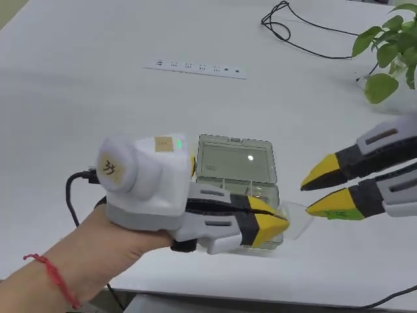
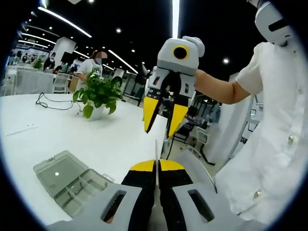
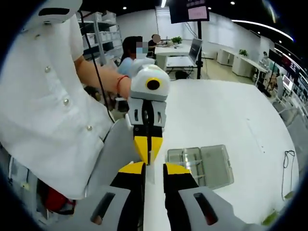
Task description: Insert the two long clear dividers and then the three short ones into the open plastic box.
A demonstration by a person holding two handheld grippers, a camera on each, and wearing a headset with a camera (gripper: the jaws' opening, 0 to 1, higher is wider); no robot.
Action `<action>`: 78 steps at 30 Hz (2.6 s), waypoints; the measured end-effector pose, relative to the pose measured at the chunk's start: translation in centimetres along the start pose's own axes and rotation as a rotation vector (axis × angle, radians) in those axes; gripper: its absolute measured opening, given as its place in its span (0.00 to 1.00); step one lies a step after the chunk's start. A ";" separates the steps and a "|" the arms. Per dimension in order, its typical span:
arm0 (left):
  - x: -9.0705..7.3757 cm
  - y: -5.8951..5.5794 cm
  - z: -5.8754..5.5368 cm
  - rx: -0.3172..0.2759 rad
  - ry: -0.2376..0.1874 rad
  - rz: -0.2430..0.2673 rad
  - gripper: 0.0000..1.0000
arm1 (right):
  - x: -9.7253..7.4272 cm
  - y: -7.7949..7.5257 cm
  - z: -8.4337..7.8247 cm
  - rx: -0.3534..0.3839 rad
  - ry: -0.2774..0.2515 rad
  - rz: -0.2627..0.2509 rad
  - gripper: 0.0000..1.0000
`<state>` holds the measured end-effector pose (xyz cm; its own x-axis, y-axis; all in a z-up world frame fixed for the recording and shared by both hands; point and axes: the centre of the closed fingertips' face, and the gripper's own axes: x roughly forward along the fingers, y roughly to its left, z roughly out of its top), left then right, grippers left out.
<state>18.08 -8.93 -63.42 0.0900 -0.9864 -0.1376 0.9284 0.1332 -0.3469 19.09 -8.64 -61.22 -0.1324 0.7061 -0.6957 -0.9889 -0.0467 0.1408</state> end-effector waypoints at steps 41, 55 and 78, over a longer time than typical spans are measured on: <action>-0.2 -1.3 -0.1 0.084 -0.009 -0.047 0.00 | 1.9 3.0 0.3 0.021 0.029 0.147 0.03; -0.8 -0.9 -0.5 0.051 -0.013 -0.011 0.02 | 2.0 2.9 0.3 0.021 0.017 0.134 0.03; -4.1 2.2 -1.7 0.025 -0.025 0.165 0.37 | 0.9 -1.0 -0.7 0.021 0.034 0.051 0.03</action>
<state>19.17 -4.44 -65.24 0.2504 -0.9535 -0.1678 0.9090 0.2912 -0.2982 19.91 -8.41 -62.46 -0.1850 0.6785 -0.7109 -0.9793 -0.0669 0.1910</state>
